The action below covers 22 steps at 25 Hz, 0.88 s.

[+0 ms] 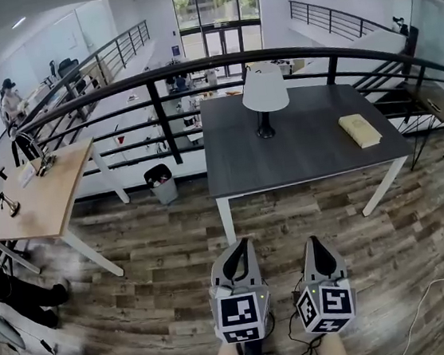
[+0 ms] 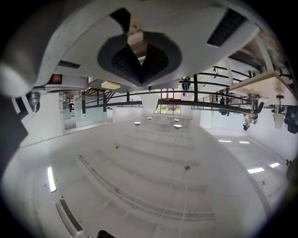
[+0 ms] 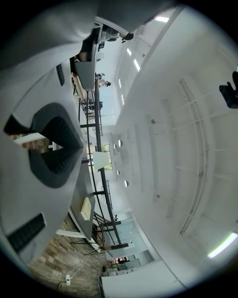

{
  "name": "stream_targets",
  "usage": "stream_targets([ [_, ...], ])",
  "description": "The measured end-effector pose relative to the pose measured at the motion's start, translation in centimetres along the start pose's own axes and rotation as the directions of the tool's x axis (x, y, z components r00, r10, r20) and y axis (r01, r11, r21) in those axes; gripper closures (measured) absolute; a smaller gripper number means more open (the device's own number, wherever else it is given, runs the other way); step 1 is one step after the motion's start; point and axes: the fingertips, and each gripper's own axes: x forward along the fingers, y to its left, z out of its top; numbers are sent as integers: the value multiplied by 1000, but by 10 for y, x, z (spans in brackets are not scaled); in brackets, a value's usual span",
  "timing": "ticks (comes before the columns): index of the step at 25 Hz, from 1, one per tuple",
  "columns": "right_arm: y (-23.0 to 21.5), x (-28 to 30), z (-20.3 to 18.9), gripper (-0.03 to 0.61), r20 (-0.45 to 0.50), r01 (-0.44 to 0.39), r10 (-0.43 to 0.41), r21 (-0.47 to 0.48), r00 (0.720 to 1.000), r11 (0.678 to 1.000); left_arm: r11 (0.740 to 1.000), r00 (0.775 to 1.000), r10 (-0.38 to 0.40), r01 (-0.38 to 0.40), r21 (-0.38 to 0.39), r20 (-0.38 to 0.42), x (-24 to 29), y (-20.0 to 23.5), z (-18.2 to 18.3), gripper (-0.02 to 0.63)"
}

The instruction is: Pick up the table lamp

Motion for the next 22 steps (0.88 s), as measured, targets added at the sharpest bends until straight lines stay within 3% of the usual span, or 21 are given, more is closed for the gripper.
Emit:
stream_targets([
  [22, 16, 182, 6, 569, 0, 115, -115, -26, 993, 993, 987, 988, -156, 156, -32, 1, 179, 81, 3, 597],
])
